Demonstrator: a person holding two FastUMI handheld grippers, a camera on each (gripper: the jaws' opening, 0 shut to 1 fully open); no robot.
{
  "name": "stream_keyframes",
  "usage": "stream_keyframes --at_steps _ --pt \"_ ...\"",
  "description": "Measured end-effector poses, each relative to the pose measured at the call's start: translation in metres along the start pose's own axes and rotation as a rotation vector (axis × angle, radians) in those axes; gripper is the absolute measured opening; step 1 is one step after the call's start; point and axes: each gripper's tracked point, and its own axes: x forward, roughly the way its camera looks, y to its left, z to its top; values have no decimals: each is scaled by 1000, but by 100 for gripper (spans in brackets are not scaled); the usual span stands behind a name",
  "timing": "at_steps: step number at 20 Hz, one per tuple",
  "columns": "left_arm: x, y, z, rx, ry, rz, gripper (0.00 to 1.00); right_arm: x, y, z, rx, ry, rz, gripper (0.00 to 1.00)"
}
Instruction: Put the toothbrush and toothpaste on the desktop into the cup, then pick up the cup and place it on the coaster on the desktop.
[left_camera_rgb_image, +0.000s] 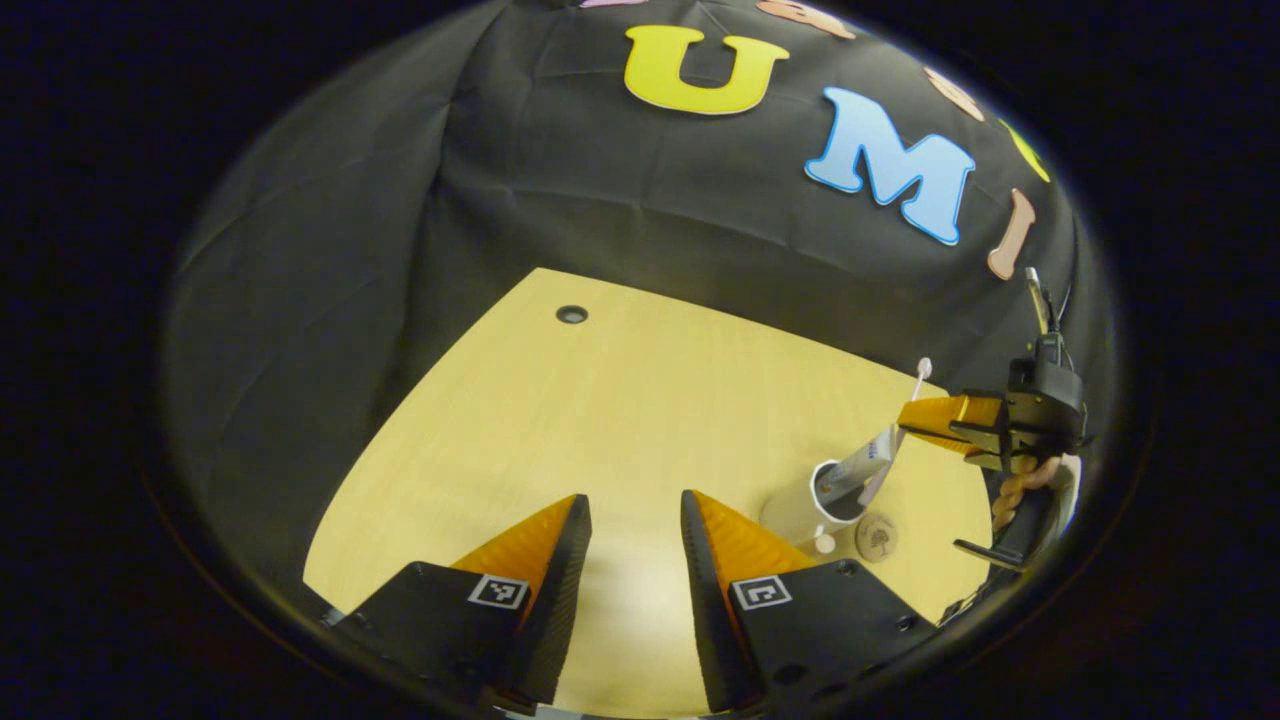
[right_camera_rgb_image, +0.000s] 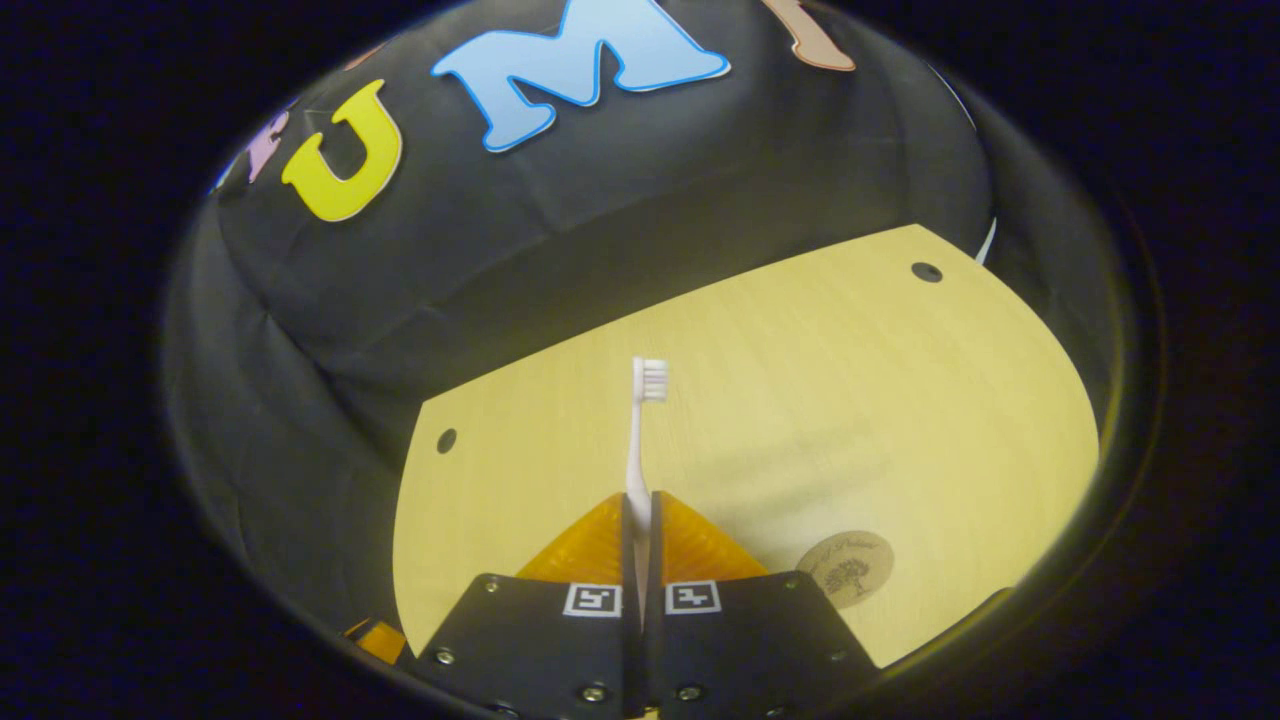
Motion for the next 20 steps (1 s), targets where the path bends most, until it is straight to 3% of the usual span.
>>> stream_keyframes --at_steps 4,5,8,11,13,14,15,17,18,19,20 --pt "1 1 2 17 8 -10 60 2 1 -8 -17 -52 -8 2" --pt "3 -2 3 25 9 -14 53 3 0 -11 -17 -65 -5 2" --pt "4 -15 6 55 13 -37 67 6 -2 -18 -21 -102 0 3" --pt "7 -37 6 87 28 -92 67 3 -6 -33 -31 -114 -5 4" --pt "14 -55 6 102 40 -122 74 -2 -11 -38 -37 -119 -19 4" --pt "17 -62 5 105 45 -137 87 -6 -11 -40 -40 -121 -16 4" --pt "18 -69 4 104 51 -154 81 -8 -10 -43 -46 -118 -11 4" --pt "20 -82 -2 107 64 -179 81 -12 -8 -49 -59 -116 0 6" --pt "21 -89 -4 114 70 -190 75 -13 -8 -53 -63 -102 6 7" --pt "22 -96 -6 121 78 -204 81 -14 -8 -59 -66 -91 8 8" --pt "25 -103 -9 129 89 -219 81 -19 -8 -63 -67 -85 21 8"
